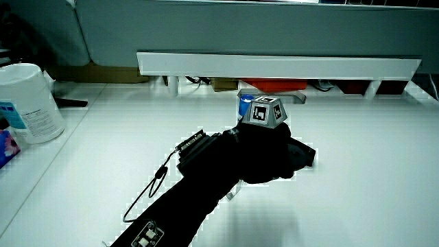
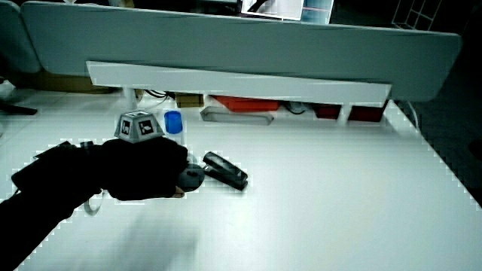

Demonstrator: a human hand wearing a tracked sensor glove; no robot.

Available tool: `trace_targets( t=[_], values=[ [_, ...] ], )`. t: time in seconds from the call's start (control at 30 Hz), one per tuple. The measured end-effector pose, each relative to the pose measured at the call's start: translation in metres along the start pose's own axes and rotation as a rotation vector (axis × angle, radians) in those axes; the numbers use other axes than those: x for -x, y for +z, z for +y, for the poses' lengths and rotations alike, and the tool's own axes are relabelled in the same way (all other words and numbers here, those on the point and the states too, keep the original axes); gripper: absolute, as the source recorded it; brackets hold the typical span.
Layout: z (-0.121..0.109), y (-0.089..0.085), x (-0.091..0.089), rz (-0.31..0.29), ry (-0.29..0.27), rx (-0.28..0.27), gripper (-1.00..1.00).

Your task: Pick mouse

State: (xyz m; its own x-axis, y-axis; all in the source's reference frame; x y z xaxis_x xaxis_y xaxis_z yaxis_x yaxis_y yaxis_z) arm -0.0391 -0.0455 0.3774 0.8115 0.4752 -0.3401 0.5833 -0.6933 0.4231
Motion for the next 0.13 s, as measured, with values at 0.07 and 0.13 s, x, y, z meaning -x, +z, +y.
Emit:
trace_targets(
  t=[0.07, 0.13],
  values=[
    [-0.006, 0.001, -0.009, 0.011, -0.028, 0.008, 1.0],
    [-0.012, 0.0, -0.017, 0.027, -0.045, 0.0, 1.0]
  ],
)
